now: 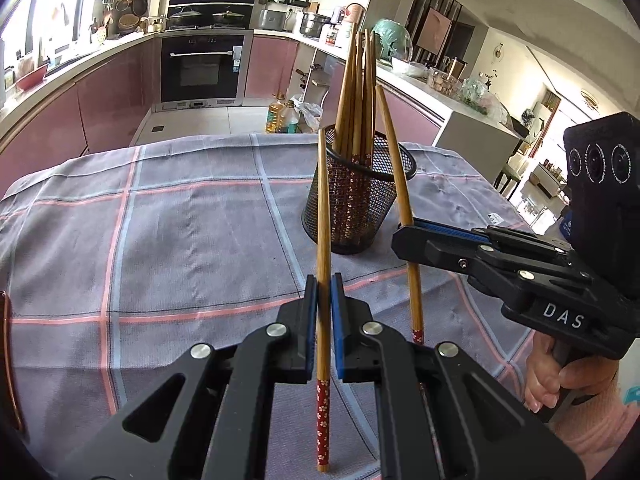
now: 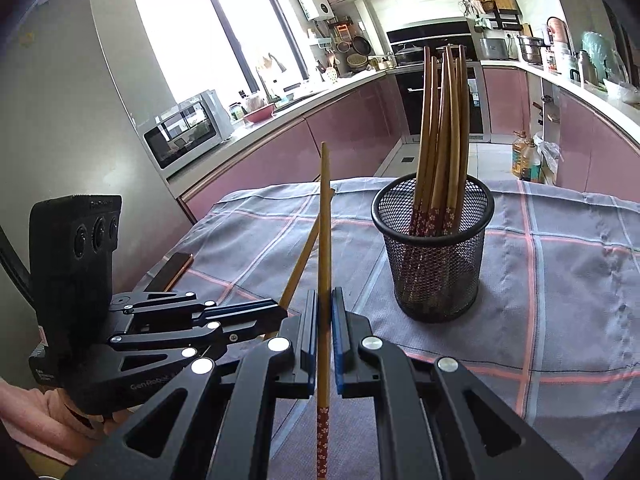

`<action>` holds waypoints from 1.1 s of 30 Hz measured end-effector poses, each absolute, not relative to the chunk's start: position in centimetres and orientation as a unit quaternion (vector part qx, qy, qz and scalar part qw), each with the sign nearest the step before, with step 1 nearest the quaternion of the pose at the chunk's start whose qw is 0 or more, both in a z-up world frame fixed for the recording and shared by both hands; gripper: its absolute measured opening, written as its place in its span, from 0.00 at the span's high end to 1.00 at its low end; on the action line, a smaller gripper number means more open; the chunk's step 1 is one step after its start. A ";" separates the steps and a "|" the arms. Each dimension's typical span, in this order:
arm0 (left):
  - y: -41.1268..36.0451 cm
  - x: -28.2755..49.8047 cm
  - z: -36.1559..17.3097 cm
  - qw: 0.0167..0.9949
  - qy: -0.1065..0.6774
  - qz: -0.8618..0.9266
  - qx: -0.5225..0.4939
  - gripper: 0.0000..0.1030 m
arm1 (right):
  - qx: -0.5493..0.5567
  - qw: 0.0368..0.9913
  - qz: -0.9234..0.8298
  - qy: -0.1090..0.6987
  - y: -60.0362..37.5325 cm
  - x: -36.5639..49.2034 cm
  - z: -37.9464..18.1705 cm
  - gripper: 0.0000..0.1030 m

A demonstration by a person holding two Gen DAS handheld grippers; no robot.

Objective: Organize utensils
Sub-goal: 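Lift the right tool's chopstick upright while the left tool raises its chopstick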

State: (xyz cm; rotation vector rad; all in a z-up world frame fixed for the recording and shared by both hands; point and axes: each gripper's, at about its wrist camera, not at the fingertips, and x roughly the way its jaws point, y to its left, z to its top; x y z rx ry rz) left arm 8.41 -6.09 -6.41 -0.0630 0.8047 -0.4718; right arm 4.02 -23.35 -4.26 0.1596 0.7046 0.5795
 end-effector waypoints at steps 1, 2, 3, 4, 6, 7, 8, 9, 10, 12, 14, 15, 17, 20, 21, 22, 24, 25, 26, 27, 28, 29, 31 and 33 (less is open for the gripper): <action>-6.1 8.4 -6.3 0.893 0.386 -0.228 -0.031 0.93 | 0.078 0.896 0.279 0.338 -23.4 4.0 -4.1 0.94; -6.0 8.4 -6.2 0.893 0.385 -0.229 -0.032 0.93 | 0.078 0.896 0.278 0.336 -23.5 4.0 -4.0 0.94; -6.0 8.4 -6.1 0.893 0.384 -0.231 -0.034 0.93 | 0.079 0.897 0.278 0.334 -23.6 3.9 -4.0 0.94; -6.0 8.4 -6.0 0.893 0.383 -0.232 -0.036 0.93 | 0.079 0.898 0.278 0.332 -23.6 3.9 -3.9 0.94; -5.8 8.4 -5.9 0.893 0.381 -0.236 -0.040 0.93 | 0.080 0.900 0.277 0.327 -23.8 3.8 -3.7 0.94; -5.8 8.4 -5.7 0.894 0.379 -0.237 -0.041 0.93 | 0.082 0.900 0.277 0.326 -23.9 3.8 -3.6 0.94; -5.8 8.4 -5.6 0.894 0.377 -0.239 -0.042 0.93 | 0.082 0.901 0.276 0.324 -24.0 3.8 -3.5 0.94; -5.9 8.4 -5.5 0.894 0.376 -0.241 -0.043 0.93 | 0.082 0.902 0.276 0.322 -24.0 3.8 -3.4 0.94; -5.9 8.4 -5.4 0.893 0.376 -0.243 -0.044 0.93 | 0.084 0.903 0.275 0.320 -24.1 3.7 -3.3 0.94; -5.9 8.5 -5.3 0.892 0.375 -0.248 -0.048 0.93 | 0.085 0.904 0.274 0.317 -24.4 3.8 -3.2 0.94; -5.8 8.6 -5.3 0.892 0.373 -0.249 -0.048 0.93 | 0.087 0.905 0.273 0.314 -24.7 3.8 -3.0 0.94; -5.8 8.7 -5.3 0.892 0.373 -0.249 -0.049 0.93 | 0.088 0.905 0.273 0.313 -24.8 3.8 -3.0 0.94; -5.7 8.7 -5.4 0.892 0.371 -0.251 -0.050 0.93 | 0.089 0.907 0.271 0.310 -24.9 3.8 -2.8 0.94; -5.6 8.7 -5.2 0.892 0.369 -0.255 -0.052 0.93 | 0.089 0.909 0.270 0.306 -25.0 3.8 -2.7 0.94; -5.6 8.7 -5.2 0.893 0.368 -0.255 -0.052 0.93 | 0.090 0.909 0.270 0.305 -25.1 3.8 -2.6 0.94; -5.6 8.7 -5.1 0.893 0.367 -0.256 -0.053 0.93 | 0.090 0.909 0.270 0.304 -25.0 3.7 -2.6 0.94; -5.6 8.7 -5.1 0.893 0.365 -0.256 -0.053 0.93 | 0.090 0.910 0.269 0.303 -25.1 3.8 -2.5 0.94; -5.5 8.8 -5.0 0.894 0.365 -0.256 -0.053 0.93 | 0.090 0.910 0.269 0.302 -25.1 3.8 -2.4 0.94; -5.5 8.8 -5.0 0.894 0.365 -0.256 -0.053 0.93 | 0.090 0.910 0.269 0.301 -25.2 3.8 -2.4 0.94; -5.5 8.8 -5.0 0.894 0.364 -0.256 -0.053 0.93 | 0.090 0.911 0.269 0.300 -25.2 3.8 -2.4 0.94; -5.5 8.9 -5.0 0.894 0.364 -0.256 -0.053 0.93 | 0.090 0.911 0.268 0.299 -25.2 3.8 -2.3 0.94; -5.5 8.9 -4.9 0.894 0.364 -0.255 -0.053 0.93 | 0.091 0.911 0.268 0.298 -25.3 3.7 -2.3 0.94; -5.5 8.9 -4.9 0.895 0.363 -0.255 -0.053 0.93 | 0.090 0.912 0.267 0.297 -25.4 3.7 -2.2 0.94; -5.5 8.9 -4.8 0.895 0.361 -0.254 -0.053 0.93 | 0.091 0.913 0.266 0.295 -25.5 3.8 -2.0 0.94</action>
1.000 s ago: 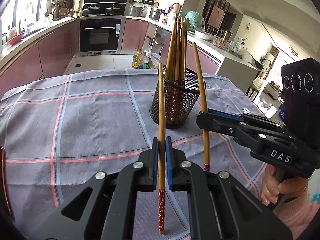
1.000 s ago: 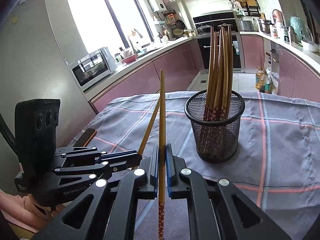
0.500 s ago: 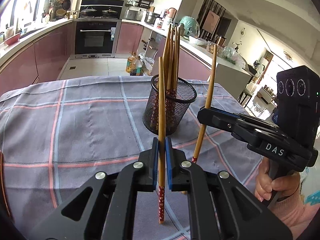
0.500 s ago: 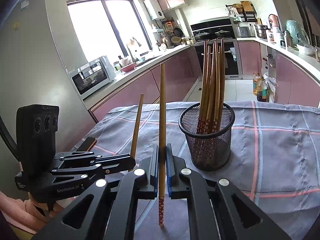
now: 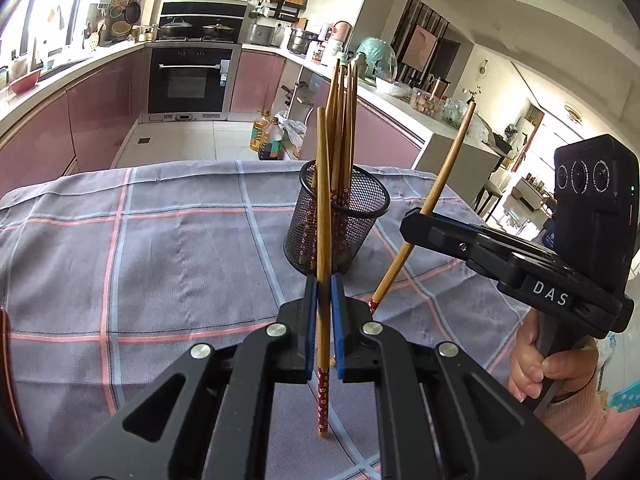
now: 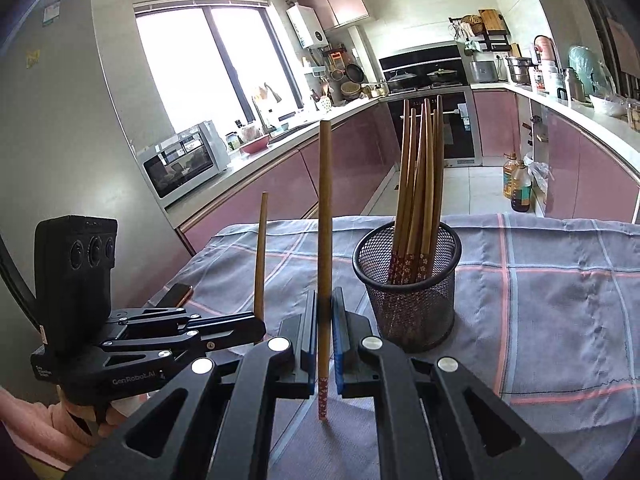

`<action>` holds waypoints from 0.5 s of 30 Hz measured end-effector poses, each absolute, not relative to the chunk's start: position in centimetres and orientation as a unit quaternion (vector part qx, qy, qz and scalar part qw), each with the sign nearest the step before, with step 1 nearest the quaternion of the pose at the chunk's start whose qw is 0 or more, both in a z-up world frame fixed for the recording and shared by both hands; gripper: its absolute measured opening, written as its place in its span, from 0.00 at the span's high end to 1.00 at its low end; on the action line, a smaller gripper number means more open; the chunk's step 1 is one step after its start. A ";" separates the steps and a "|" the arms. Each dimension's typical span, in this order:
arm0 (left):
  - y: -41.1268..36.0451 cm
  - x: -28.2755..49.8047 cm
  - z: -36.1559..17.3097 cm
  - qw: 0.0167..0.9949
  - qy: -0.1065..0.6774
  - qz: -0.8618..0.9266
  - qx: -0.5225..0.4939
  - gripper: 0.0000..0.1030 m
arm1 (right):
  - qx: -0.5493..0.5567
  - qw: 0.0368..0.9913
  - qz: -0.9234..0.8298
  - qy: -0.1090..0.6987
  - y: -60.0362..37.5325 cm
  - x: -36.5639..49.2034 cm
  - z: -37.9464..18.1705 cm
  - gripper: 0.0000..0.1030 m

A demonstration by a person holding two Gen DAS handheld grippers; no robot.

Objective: Organize utensils
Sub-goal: 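Lift the right tool's chopstick upright while the left tool raises its chopstick, then carry both held chopsticks over the mesh cup and lower them toward it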

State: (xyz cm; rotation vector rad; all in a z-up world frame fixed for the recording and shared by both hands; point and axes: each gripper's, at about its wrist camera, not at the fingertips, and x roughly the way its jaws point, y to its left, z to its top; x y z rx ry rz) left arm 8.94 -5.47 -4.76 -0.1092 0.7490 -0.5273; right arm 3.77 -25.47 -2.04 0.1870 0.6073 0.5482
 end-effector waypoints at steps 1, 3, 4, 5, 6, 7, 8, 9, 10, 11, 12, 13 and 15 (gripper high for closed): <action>-5.5 9.0 -4.7 0.896 0.361 -0.254 -0.052 0.93 | 0.090 0.914 0.266 0.294 -25.5 3.8 -2.0 0.94; -5.5 9.0 -4.6 0.896 0.359 -0.254 -0.052 0.93 | 0.090 0.914 0.265 0.293 -25.6 3.8 -1.8 0.94; -5.5 9.1 -4.5 0.897 0.359 -0.254 -0.052 0.93 | 0.090 0.915 0.264 0.292 -25.7 3.8 -1.8 0.94; -5.5 9.1 -4.4 0.897 0.358 -0.254 -0.051 0.93 | 0.090 0.915 0.264 0.291 -25.7 3.8 -1.7 0.94; -5.5 9.1 -4.4 0.897 0.357 -0.254 -0.051 0.93 | 0.089 0.916 0.263 0.289 -25.8 3.7 -1.7 0.94; -5.5 9.1 -4.3 0.898 0.356 -0.254 -0.051 0.93 | 0.090 0.916 0.263 0.289 -25.9 3.7 -1.6 0.94; -5.5 9.2 -4.3 0.898 0.356 -0.254 -0.051 0.93 | 0.090 0.916 0.263 0.288 -25.9 3.6 -1.5 0.94; -5.5 9.2 -4.3 0.898 0.355 -0.254 -0.051 0.93 | 0.089 0.917 0.262 0.287 -25.9 3.6 -1.4 0.94; -5.6 9.2 -4.2 0.899 0.354 -0.254 -0.051 0.93 | 0.089 0.918 0.262 0.285 -25.9 3.6 -1.3 0.94; -5.6 9.2 -4.2 0.899 0.353 -0.254 -0.051 0.93 | 0.089 0.918 0.262 0.284 -26.0 3.6 -1.2 0.94; -5.6 9.2 -4.1 0.899 0.352 -0.254 -0.051 0.93 | 0.089 0.918 0.261 0.283 -26.0 3.6 -1.1 0.94; -5.5 9.2 -4.1 0.900 0.351 -0.254 -0.051 0.93 | 0.088 0.919 0.260 0.282 -26.1 3.6 -1.0 0.94; -5.5 9.3 -4.1 0.900 0.350 -0.254 -0.050 0.93 | 0.088 0.920 0.259 0.280 -26.2 3.7 -0.8 0.94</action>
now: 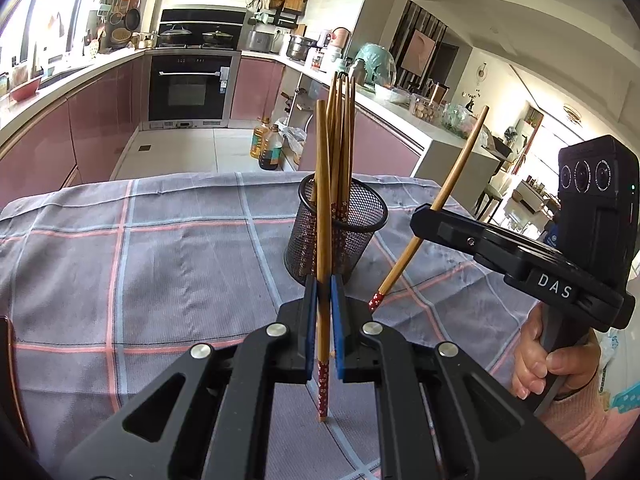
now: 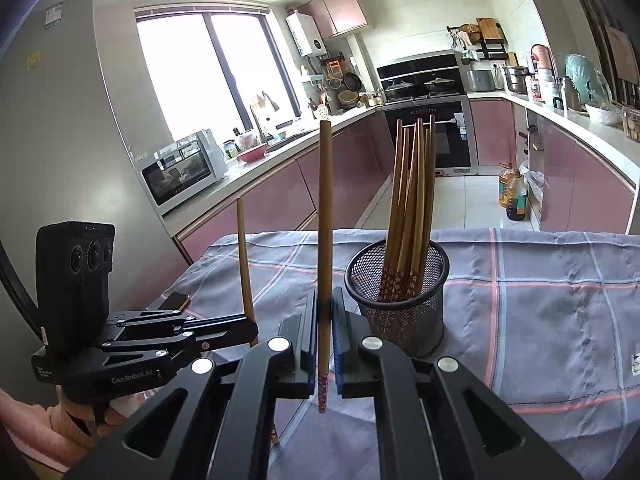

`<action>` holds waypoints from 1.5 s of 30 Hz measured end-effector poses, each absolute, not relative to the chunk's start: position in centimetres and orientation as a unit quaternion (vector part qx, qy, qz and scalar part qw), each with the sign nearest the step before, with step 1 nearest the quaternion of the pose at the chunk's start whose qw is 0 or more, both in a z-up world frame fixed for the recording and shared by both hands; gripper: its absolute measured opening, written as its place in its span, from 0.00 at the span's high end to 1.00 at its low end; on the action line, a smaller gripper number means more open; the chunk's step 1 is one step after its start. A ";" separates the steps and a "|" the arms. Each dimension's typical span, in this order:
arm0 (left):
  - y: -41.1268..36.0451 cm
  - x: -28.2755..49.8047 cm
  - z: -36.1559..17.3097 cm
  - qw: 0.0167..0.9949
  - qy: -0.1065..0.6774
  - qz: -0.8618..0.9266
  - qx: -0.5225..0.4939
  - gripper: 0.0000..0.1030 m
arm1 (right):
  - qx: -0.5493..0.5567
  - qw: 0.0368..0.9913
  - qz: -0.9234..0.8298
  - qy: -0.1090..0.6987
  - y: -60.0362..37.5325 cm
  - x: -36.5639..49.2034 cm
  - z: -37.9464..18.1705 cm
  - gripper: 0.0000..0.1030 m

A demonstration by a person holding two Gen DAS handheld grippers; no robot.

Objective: Organize utensils
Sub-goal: 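Carry both held chopsticks over the mesh cup and lower them toward it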

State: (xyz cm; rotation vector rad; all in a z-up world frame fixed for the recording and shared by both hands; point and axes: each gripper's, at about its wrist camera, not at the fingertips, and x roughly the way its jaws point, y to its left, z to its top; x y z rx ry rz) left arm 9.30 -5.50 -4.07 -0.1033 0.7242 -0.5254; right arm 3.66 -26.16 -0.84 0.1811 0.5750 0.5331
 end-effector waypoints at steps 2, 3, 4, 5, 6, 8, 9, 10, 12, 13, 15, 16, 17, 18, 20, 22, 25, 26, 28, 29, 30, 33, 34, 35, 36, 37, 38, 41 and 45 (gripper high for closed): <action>-5.5 9.4 -4.0 0.901 0.349 -0.254 -0.050 0.93 | 0.087 0.921 0.258 0.278 -26.2 3.7 -0.7 0.94; -5.6 9.5 -3.9 0.901 0.349 -0.254 -0.050 0.93 | 0.087 0.922 0.258 0.276 -26.3 3.6 -0.6 0.94; -5.6 9.5 -3.9 0.901 0.348 -0.255 -0.049 0.93 | 0.087 0.922 0.258 0.276 -26.3 3.6 -0.5 0.94; -5.6 9.5 -3.9 0.901 0.347 -0.255 -0.049 0.93 | 0.087 0.922 0.258 0.275 -26.3 3.6 -0.5 0.94; -5.6 9.6 -3.9 0.901 0.347 -0.255 -0.049 0.93 | 0.086 0.922 0.258 0.274 -26.3 3.6 -0.5 0.94; -5.5 9.6 -3.8 0.902 0.346 -0.255 -0.049 0.93 | 0.086 0.923 0.258 0.273 -26.4 3.6 -0.4 0.94; -5.6 9.7 -3.8 0.902 0.345 -0.255 -0.048 0.93 | 0.086 0.923 0.257 0.273 -26.5 3.6 -0.3 0.94; -5.6 9.7 -3.8 0.902 0.345 -0.255 -0.048 0.93 | 0.086 0.923 0.257 0.272 -26.5 3.6 -0.3 0.94; -5.6 9.7 -3.7 0.902 0.345 -0.255 -0.048 0.93 | 0.086 0.924 0.256 0.272 -26.6 3.6 -0.2 0.94; -5.7 9.7 -3.7 0.903 0.344 -0.254 -0.048 0.93 | 0.086 0.924 0.256 0.272 -26.6 3.7 -0.2 0.94; -5.8 9.8 -3.6 0.903 0.343 -0.254 -0.048 0.93 | 0.086 0.924 0.255 0.271 -26.6 3.8 -0.2 0.94; -5.8 9.8 -3.6 0.903 0.342 -0.254 -0.047 0.93 | 0.085 0.924 0.255 0.271 -26.6 3.8 -0.1 0.94; -5.8 9.8 -3.6 0.904 0.342 -0.253 -0.046 0.93 | 0.085 0.924 0.255 0.270 -26.6 3.7 -0.1 0.94; -5.8 9.9 -3.6 0.904 0.342 -0.254 -0.046 0.93 | 0.085 0.925 0.255 0.270 -26.6 3.8 -0.1 0.94; -5.8 9.9 -3.5 0.904 0.341 -0.253 -0.046 0.93 | 0.084 0.925 0.255 0.269 -26.6 3.8 0.0 0.94; -5.9 10.0 -3.3 0.904 0.340 -0.254 -0.046 0.93 | 0.084 0.925 0.254 0.268 -26.5 3.8 0.0 0.94; -6.0 10.1 -3.1 0.905 0.337 -0.253 -0.046 0.93 | 0.082 0.926 0.254 0.266 -26.5 3.8 0.1 0.94; -6.0 10.1 -3.0 0.906 0.336 -0.253 -0.045 0.93 | 0.082 0.926 0.254 0.266 -26.5 3.8 0.2 0.94; -6.0 10.3 -2.8 0.907 0.334 -0.253 -0.045 0.93 | 0.081 0.927 0.254 0.264 -26.5 3.9 0.3 0.94; -6.0 10.3 -2.7 0.907 0.333 -0.253 -0.045 0.93 | 0.080 0.927 0.254 0.263 -26.4 3.9 0.4 0.94; -6.0 10.4 -2.6 0.907 0.332 -0.254 -0.045 0.93 | 0.080 0.928 0.254 0.263 -26.4 3.9 0.4 0.94; -6.0 10.5 -2.4 0.908 0.329 -0.255 -0.046 0.93 | 0.079 0.928 0.253 0.261 -26.3 4.0 0.6 0.94; -6.0 10.5 -2.3 0.908 0.328 -0.256 -0.046 0.93 | 0.078 0.929 0.253 0.260 -26.2 4.1 0.6 0.94; -6.0 10.5 -2.2 0.908 0.327 -0.256 -0.046 0.93 | 0.078 0.929 0.253 0.259 -26.2 4.1 0.7 0.94; -6.0 10.5 -2.1 0.909 0.326 -0.256 -0.046 0.93 | 0.077 0.929 0.253 0.258 -26.1 4.1 0.8 0.94; -5.9 10.5 -2.1 0.909 0.326 -0.257 -0.047 0.93 | 0.076 0.930 0.253 0.257 -26.1 4.1 0.9 0.94; -5.8 10.5 -2.0 0.909 0.325 -0.258 -0.048 0.93 | 0.075 0.930 0.253 0.256 -26.1 4.1 0.9 0.94; -5.7 10.7 -1.7 0.910 0.322 -0.259 -0.049 0.93 | 0.073 0.931 0.252 0.253 -26.0 4.0 1.1 0.94; -5.6 10.8 -1.1 0.910 0.316 -0.262 -0.051 0.93 | 0.072 0.933 0.251 0.249 -26.1 4.1 1.4 0.94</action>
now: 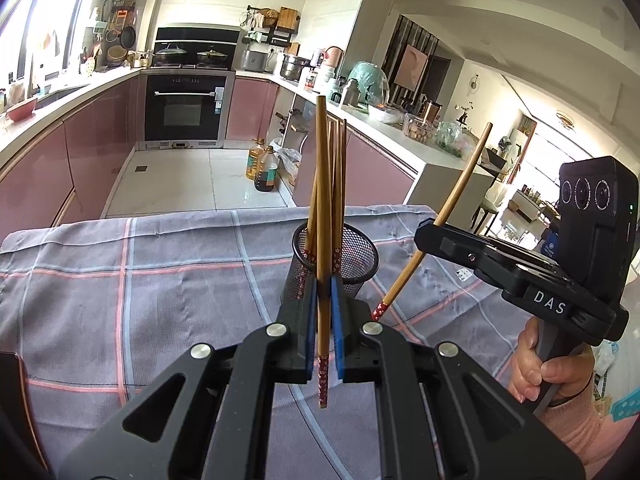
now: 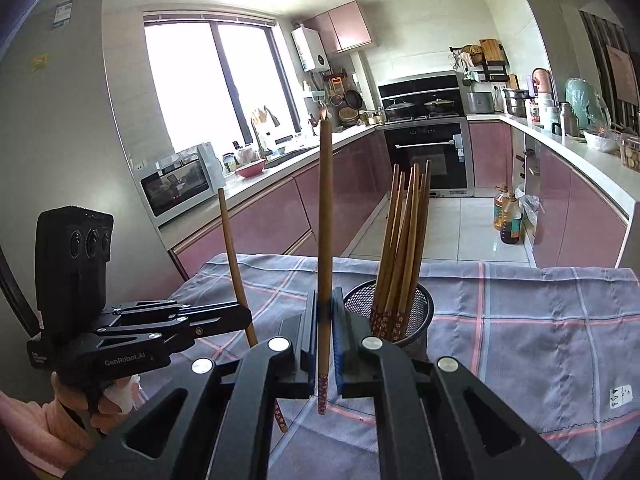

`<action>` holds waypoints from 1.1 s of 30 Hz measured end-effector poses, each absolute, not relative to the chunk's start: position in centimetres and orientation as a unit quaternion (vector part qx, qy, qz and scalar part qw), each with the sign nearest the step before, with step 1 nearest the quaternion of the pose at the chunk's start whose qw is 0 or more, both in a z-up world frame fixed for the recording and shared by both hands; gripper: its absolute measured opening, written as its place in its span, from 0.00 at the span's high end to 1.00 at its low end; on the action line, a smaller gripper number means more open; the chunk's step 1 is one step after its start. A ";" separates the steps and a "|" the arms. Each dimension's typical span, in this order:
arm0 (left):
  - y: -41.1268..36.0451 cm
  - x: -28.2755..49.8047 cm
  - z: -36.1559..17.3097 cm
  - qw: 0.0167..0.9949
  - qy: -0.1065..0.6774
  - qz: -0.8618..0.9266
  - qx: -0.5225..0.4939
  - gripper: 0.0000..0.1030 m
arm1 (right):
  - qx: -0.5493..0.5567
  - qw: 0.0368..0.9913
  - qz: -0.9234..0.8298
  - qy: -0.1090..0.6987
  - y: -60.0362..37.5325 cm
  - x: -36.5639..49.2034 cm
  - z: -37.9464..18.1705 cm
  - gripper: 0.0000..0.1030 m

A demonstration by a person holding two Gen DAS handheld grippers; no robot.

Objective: Organize utensils
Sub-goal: 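Carry both held chopsticks over the mesh cup and lower them toward it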

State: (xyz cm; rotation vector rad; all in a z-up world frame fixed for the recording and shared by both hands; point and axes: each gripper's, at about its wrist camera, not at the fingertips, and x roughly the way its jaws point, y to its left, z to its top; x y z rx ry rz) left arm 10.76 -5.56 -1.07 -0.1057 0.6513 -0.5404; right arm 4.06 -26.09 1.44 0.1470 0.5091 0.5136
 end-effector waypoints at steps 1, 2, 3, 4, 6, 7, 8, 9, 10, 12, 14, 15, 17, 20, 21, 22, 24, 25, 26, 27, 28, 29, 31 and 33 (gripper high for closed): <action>-5.5 10.8 -1.0 0.911 0.314 -0.262 -0.051 0.93 | 0.072 0.933 0.251 0.248 -26.1 4.1 1.5 0.94; -5.5 10.8 -0.9 0.912 0.312 -0.262 -0.050 0.93 | 0.071 0.933 0.251 0.247 -26.1 4.1 1.6 0.94; -5.5 10.8 -0.8 0.912 0.311 -0.263 -0.050 0.93 | 0.070 0.934 0.251 0.246 -26.1 4.1 1.7 0.94; -5.6 10.9 -0.8 0.912 0.310 -0.263 -0.050 0.93 | 0.070 0.933 0.252 0.246 -26.1 4.1 1.8 0.94; -5.6 10.9 -0.6 0.913 0.307 -0.264 -0.049 0.93 | 0.068 0.934 0.252 0.244 -26.0 4.1 1.9 0.94; -5.7 10.9 -0.5 0.913 0.306 -0.265 -0.048 0.93 | 0.067 0.934 0.252 0.243 -26.0 4.1 1.9 0.94; -5.7 10.9 -0.4 0.914 0.305 -0.265 -0.048 0.93 | 0.066 0.935 0.253 0.242 -26.1 4.1 2.0 0.94; -5.8 11.0 -0.3 0.914 0.304 -0.266 -0.047 0.93 | 0.066 0.935 0.252 0.241 -26.0 4.2 2.1 0.94; -5.8 11.0 -0.2 0.914 0.303 -0.266 -0.046 0.93 | 0.065 0.935 0.252 0.240 -26.0 4.2 2.1 0.94; -5.9 11.0 -0.1 0.915 0.300 -0.266 -0.045 0.93 | 0.064 0.936 0.251 0.239 -26.0 4.3 2.2 0.94; -5.8 11.1 -0.1 0.916 0.298 -0.266 -0.045 0.93 | 0.064 0.936 0.250 0.237 -26.1 4.4 2.4 0.94; -5.8 11.2 0.0 0.916 0.297 -0.266 -0.045 0.93 | 0.064 0.937 0.250 0.236 -26.1 4.4 2.4 0.94; -5.8 11.2 0.1 0.917 0.294 -0.265 -0.045 0.93 | 0.063 0.938 0.249 0.233 -26.1 4.4 2.6 0.94; -5.9 11.0 0.2 0.918 0.291 -0.265 -0.044 0.93 | 0.061 0.939 0.249 0.227 -26.1 4.5 3.0 0.94; -5.9 11.1 0.3 0.919 0.289 -0.266 -0.044 0.93 | 0.061 0.940 0.249 0.225 -26.1 4.6 3.1 0.94; -5.9 11.2 0.5 0.919 0.287 -0.266 -0.045 0.93 | 0.060 0.941 0.249 0.223 -26.2 4.6 3.3 0.94; -5.9 11.4 0.8 0.920 0.284 -0.266 -0.046 0.93 | 0.059 0.942 0.248 0.220 -26.2 4.8 3.6 0.94; -5.9 11.4 1.0 0.921 0.281 -0.266 -0.046 0.93 | 0.059 0.942 0.248 0.218 -26.3 4.8 3.7 0.94; -5.9 11.3 1.2 0.922 0.278 -0.266 -0.046 0.93 | 0.059 0.943 0.248 0.216 -26.3 4.9 3.9 0.94; -5.9 11.3 1.4 0.922 0.275 -0.266 -0.047 0.93 | 0.058 0.943 0.247 0.214 -26.3 4.9 4.1 0.94; -5.9 11.3 1.5 0.923 0.273 -0.267 -0.047 0.93 | 0.058 0.944 0.247 0.212 -26.3 5.0 4.3 0.94; -5.9 11.3 1.8 0.924 0.270 -0.266 -0.047 0.93 | 0.057 0.944 0.247 0.210 -26.4 5.1 4.5 0.94; -5.8 11.2 2.2 0.926 0.264 -0.267 -0.048 0.93 | 0.056 0.945 0.247 0.206 -26.4 5.2 4.9 0.94; -5.8 11.2 2.7 0.927 0.257 -0.268 -0.048 0.93 | 0.056 0.946 0.246 0.203 -26.5 5.4 5.2 0.94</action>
